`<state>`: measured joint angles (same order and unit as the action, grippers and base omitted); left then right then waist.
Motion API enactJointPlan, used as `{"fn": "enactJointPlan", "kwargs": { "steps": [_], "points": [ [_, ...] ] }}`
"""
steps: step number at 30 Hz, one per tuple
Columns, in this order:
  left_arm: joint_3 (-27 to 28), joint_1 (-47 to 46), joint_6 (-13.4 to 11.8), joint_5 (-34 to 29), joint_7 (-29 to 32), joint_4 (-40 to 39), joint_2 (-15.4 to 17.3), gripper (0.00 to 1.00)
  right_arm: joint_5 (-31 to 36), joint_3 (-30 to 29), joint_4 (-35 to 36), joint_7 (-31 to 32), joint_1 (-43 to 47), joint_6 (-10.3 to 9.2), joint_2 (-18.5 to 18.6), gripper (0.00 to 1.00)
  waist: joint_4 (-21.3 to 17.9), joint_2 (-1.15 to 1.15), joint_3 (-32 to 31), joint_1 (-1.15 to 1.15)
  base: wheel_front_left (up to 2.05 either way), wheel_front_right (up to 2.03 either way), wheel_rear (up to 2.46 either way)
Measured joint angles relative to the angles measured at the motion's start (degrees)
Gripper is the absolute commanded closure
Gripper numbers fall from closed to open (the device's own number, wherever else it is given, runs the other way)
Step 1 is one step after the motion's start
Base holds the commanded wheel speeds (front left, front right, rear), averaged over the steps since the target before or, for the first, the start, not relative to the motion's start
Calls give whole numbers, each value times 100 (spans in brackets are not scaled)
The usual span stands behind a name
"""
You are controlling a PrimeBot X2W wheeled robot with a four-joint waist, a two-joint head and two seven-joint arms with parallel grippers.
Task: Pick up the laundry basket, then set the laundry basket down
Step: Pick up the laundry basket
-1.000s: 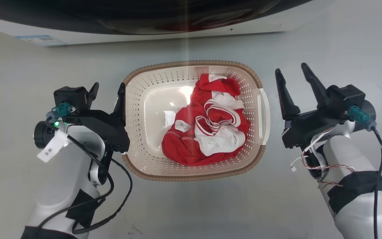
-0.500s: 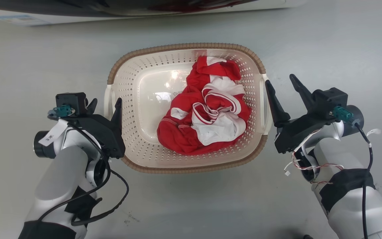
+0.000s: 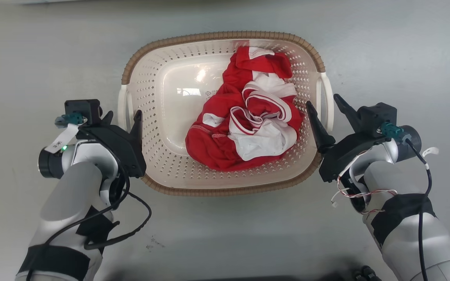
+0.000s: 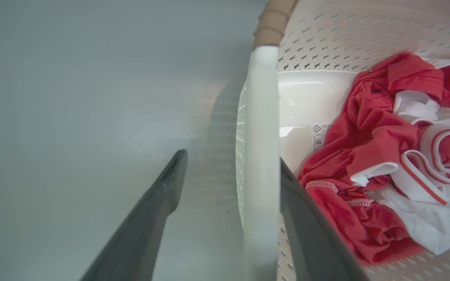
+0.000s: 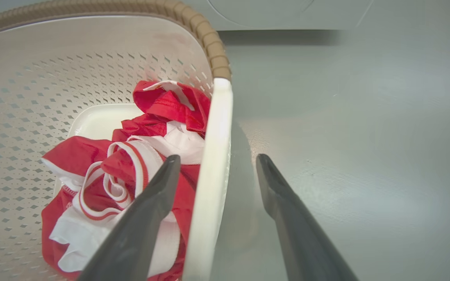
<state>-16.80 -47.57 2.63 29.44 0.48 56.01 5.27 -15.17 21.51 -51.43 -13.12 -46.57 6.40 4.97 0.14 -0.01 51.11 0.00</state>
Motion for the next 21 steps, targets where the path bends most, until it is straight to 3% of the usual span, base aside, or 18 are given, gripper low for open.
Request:
{"fn": "enactJointPlan", "kwargs": {
  "steps": [5, 6, 7, 8, 21],
  "points": [
    [-2, -163, 51, 34, -11, 186, -36, 0, 0, 69, -192, 0, -131, 16, -22, 0, 29, 0, 123, 0, 0, 0, 0],
    [-2, -181, 79, 34, -19, 232, -41, 6, -1, 74, -238, -1, -154, 16, -27, 22, 34, 0, 137, 0, 0, 0, 0],
    [-7, -188, 91, 34, -31, 274, -43, 65, -11, 76, -281, -1, -170, 16, -31, 100, 38, 0, 144, 0, 0, 0, 0],
    [-14, -191, 91, 34, -35, 315, -46, 100, -29, 77, -315, -1, -183, 16, -32, 100, 40, 0, 148, 0, 0, 0, 0],
    [-27, -306, 193, 187, -169, 776, -305, 100, -234, 76, -798, -10, -342, 24, -166, 100, 38, 1, 12, 0, 0, 0, 0]
  ]
}}
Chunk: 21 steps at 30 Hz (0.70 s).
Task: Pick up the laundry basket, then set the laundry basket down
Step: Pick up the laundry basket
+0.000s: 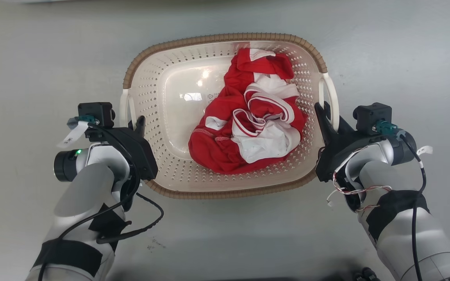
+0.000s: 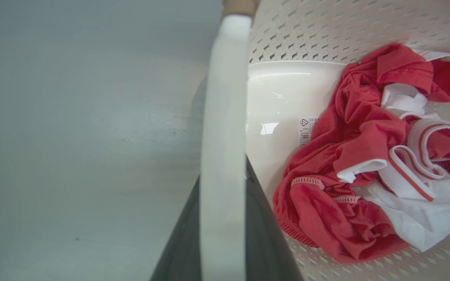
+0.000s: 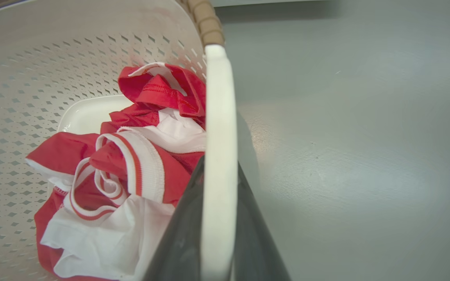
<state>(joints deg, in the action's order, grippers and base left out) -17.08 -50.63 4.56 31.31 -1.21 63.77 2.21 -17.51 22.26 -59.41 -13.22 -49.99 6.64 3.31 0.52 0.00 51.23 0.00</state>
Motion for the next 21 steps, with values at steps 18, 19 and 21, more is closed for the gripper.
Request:
{"fn": "enactJointPlan", "kwargs": {
  "steps": [18, 19, 21],
  "points": [
    [-3, 23, 200, 147, 131, 632, -155, 100, -167, 53, -818, 212, 2, 52, -88, 100, -51, 0, -855, 0, 0, 0, 0],
    [1, 38, 200, 182, 146, 661, -164, 100, -174, 60, -858, 224, 5, 52, -96, 100, -54, 0, -919, 0, 0, 0, 0],
    [4, 65, 201, 214, 204, 723, -178, 100, -174, 86, -939, 282, 7, 79, -107, 100, -60, 0, -1050, 0, 0, 0, 0]
  ]
}}
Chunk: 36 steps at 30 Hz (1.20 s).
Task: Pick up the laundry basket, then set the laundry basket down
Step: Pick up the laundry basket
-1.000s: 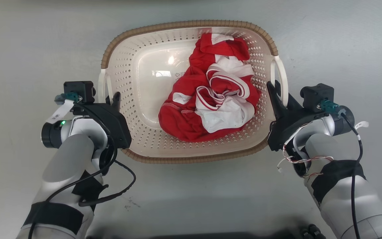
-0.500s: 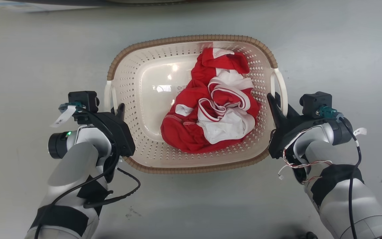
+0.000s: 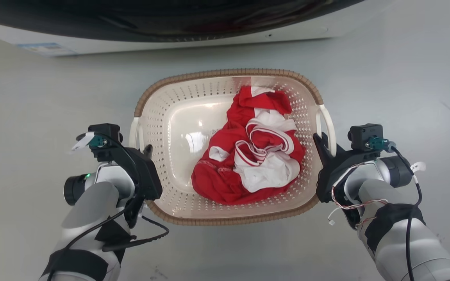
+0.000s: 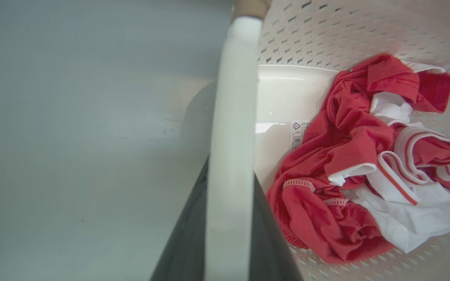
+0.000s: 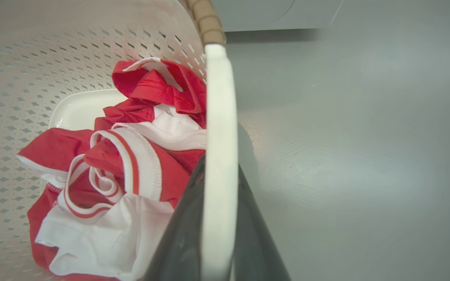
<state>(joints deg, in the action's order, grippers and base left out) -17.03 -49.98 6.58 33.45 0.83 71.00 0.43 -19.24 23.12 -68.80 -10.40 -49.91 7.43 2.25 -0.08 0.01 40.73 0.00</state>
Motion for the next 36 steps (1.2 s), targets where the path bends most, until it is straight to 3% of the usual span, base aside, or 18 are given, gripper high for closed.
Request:
{"fn": "enactJointPlan", "kwargs": {
  "steps": [36],
  "points": [
    [-2, 819, 49, 542, 1491, 304, -69, 100, -805, 292, -310, 1395, 927, 38, -94, 100, 14, -1, -2348, -1, 0, 0, 0]
  ]
}}
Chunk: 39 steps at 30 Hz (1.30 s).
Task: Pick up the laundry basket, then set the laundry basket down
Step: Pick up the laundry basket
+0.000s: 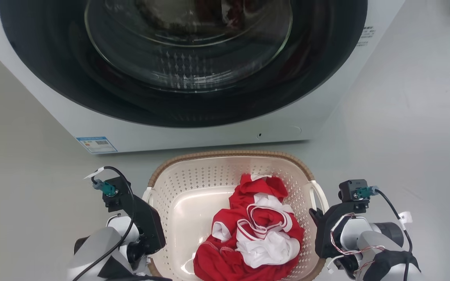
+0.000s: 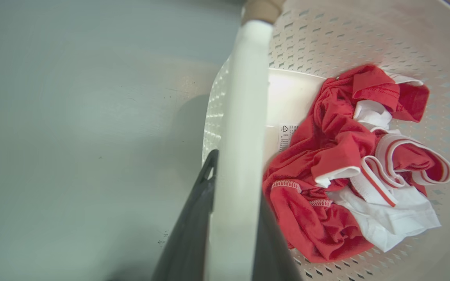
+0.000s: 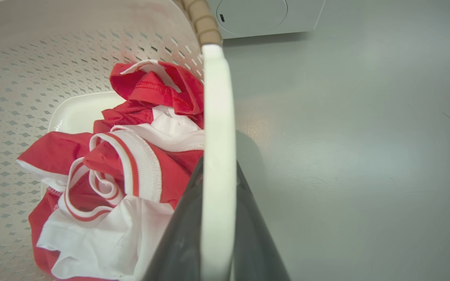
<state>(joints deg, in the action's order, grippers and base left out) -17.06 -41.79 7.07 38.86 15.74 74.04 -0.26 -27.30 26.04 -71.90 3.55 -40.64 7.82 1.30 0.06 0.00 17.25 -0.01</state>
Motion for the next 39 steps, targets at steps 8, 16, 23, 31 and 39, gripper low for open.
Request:
{"fn": "enactJointPlan", "kwargs": {
  "steps": [8, 16, 23, 31, 39],
  "points": [
    [-42, 110, 0, 64, 305, 20, 12, 100, -202, 111, 42, 258, 175, 0, 1, 100, 40, 0, -457, 1, 0, 0, 0],
    [-156, 333, 0, 279, 590, 36, 33, 100, -370, 234, 60, 554, 350, 0, 2, 100, 82, 0, -911, 1, 0, 0, 0],
    [-242, 570, 0, 388, 755, 37, 34, 100, -516, 308, 53, 753, 537, 0, 2, 100, 90, 0, -1234, 1, 0, 0, 0],
    [-324, 804, -1, 543, 891, 37, 44, 100, -666, 374, 65, 902, 727, 0, 2, 100, 72, 0, -1508, 1, 0, 0, 0],
    [-416, 923, -48, 737, 946, -24, 62, 100, -825, 370, 53, 956, 817, 0, 2, 100, 45, 0, -1644, 1, 0, 0, 0]
  ]
}}
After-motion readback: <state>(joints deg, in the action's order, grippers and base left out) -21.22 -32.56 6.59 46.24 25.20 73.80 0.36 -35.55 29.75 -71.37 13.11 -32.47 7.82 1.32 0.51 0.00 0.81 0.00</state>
